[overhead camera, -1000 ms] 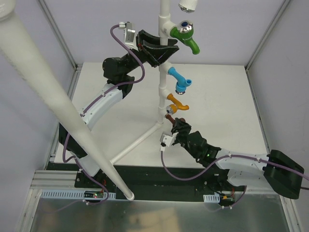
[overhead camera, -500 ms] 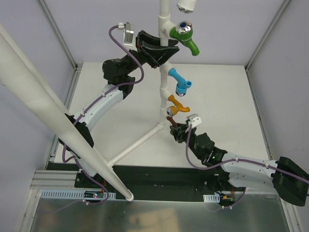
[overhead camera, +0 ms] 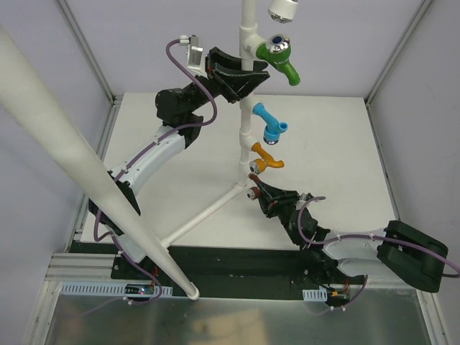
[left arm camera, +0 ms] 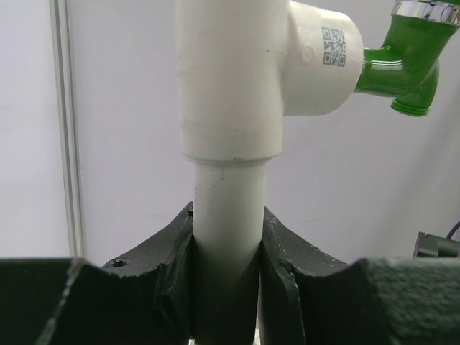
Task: Install the water faucets
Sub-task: Screw the water faucet onto the adaptor.
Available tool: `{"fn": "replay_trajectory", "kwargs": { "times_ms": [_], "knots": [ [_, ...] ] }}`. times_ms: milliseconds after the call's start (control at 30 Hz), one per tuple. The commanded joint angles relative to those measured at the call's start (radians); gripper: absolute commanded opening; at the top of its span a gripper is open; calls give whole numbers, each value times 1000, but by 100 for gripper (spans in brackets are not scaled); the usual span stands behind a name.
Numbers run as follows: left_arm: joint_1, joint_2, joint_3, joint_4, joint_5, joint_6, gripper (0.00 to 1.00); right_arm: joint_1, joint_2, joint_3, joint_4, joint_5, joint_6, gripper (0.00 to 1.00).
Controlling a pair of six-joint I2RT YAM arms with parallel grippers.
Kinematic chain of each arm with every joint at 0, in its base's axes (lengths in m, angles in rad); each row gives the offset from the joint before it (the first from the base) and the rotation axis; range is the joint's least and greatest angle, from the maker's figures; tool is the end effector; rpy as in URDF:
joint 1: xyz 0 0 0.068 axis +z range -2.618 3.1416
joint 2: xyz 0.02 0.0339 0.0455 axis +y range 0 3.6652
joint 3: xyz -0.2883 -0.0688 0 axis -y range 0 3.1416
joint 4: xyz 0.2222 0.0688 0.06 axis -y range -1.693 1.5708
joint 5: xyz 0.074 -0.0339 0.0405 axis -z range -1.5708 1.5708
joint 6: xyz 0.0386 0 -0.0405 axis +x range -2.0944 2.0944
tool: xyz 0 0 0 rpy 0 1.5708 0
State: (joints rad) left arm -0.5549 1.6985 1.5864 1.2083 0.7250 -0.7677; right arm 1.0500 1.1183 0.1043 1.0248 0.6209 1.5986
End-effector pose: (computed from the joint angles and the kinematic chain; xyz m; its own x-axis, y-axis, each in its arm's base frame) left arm 0.2681 -0.1963 0.5257 0.0912 -0.6681 -0.7384 0.9941 0.0174 0.1070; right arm 0.1029 0.1343 0.2170 -0.4161 0.9087 0.0341 0.0062 -0.0346 0.9994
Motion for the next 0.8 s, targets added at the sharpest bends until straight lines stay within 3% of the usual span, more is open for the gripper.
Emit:
{"fn": "replay_trajectory", "kwargs": {
  "times_ms": [0,133,200,300,367,433,533,567,667,767],
  "knots": [
    [15,-48,-26,129,117,-102,0,-10,95,-83,93,108,416,14],
    [15,-49,-26,125,119,-96,0,-11,42,-159,208,158,182,68],
    [15,-49,-26,123,117,-97,0,-11,-47,-190,209,171,10,70],
    [15,-49,-28,123,122,-96,0,-10,-275,-209,-21,189,-83,77],
    [16,-54,-28,122,122,-97,0,-13,-514,-175,-324,203,-190,78],
    [16,-57,-28,117,122,-96,0,-13,-786,-45,-789,246,-319,77],
    [18,-62,-25,108,126,-96,0,-12,-992,125,-1171,353,-657,76],
    [18,-62,-23,106,128,-96,0,-13,-1034,180,-1274,385,-714,76],
    [18,-60,-25,109,128,-96,0,-13,-1080,285,-1362,399,-952,76],
    [18,-57,-31,122,129,-104,0,-13,-972,362,-1370,327,-1133,75]
  ]
}}
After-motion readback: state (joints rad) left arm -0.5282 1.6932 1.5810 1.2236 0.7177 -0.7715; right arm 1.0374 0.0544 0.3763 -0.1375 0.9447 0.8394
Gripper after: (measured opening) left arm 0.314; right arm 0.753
